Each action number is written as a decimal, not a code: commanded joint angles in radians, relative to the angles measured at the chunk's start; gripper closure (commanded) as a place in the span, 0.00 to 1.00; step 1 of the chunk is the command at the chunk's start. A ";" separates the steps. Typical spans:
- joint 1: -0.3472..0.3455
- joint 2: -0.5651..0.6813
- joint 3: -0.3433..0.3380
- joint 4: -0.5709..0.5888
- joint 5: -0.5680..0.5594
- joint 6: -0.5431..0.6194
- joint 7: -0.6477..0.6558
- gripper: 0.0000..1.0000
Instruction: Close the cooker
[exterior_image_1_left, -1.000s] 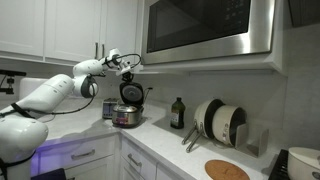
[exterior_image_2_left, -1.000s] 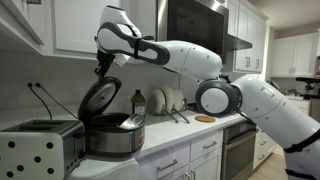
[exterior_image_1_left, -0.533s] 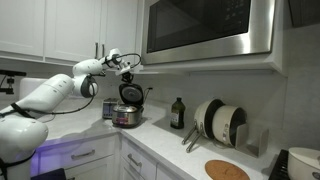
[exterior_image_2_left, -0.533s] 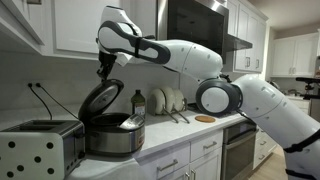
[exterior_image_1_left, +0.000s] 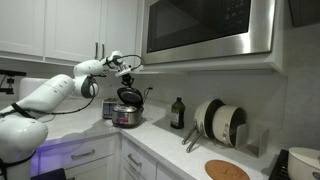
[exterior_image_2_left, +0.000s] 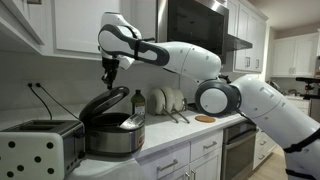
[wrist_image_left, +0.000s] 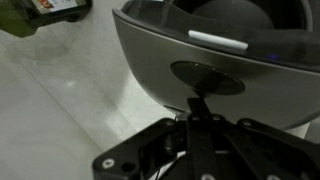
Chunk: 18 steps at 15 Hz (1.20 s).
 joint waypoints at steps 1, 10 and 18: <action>-0.010 0.014 0.002 0.013 0.015 -0.058 0.012 1.00; -0.036 0.027 0.019 0.018 0.059 -0.117 0.062 1.00; -0.058 0.046 0.038 0.017 0.098 -0.183 0.134 1.00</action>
